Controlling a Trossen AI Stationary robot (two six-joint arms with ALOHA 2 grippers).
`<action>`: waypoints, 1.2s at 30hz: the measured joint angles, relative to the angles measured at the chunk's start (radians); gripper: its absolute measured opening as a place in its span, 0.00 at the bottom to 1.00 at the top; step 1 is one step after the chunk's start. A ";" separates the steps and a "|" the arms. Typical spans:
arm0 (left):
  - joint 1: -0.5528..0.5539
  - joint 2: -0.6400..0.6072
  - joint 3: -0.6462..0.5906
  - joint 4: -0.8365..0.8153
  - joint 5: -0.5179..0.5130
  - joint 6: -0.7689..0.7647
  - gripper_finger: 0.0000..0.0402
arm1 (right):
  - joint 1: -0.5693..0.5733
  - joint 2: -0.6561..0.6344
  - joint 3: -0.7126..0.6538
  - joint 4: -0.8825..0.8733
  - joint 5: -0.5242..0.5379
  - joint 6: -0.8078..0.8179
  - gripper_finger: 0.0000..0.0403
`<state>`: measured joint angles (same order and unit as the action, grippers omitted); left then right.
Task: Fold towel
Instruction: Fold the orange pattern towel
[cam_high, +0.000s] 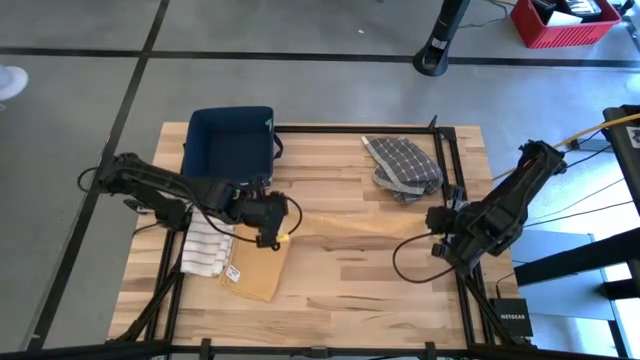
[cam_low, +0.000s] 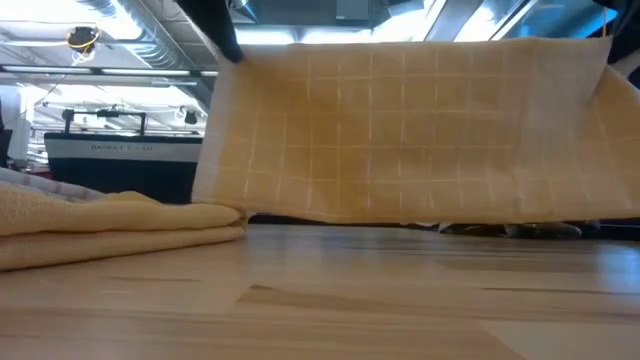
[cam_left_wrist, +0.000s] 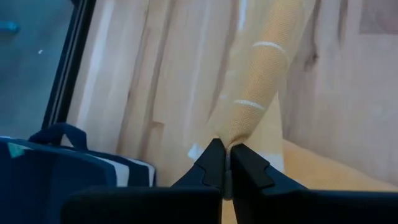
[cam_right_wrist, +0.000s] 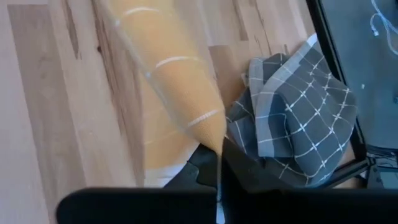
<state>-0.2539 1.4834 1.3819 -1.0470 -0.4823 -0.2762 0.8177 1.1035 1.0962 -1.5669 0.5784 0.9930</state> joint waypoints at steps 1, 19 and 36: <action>0.008 0.000 0.000 0.001 -0.001 0.004 0.00 | 0.000 -0.006 0.000 -0.002 -0.003 0.000 0.00; 0.007 0.008 -0.008 0.113 -0.316 0.198 0.00 | -0.096 -0.114 -0.004 0.004 0.138 -0.079 0.00; -0.476 0.240 -0.341 0.379 -0.146 -0.293 0.00 | 0.200 0.335 -0.268 0.628 -0.214 -0.001 0.00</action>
<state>-0.7301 1.7230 1.0405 -0.6675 -0.6280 -0.5696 1.0175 1.4388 0.8284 -0.9392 0.3642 0.9916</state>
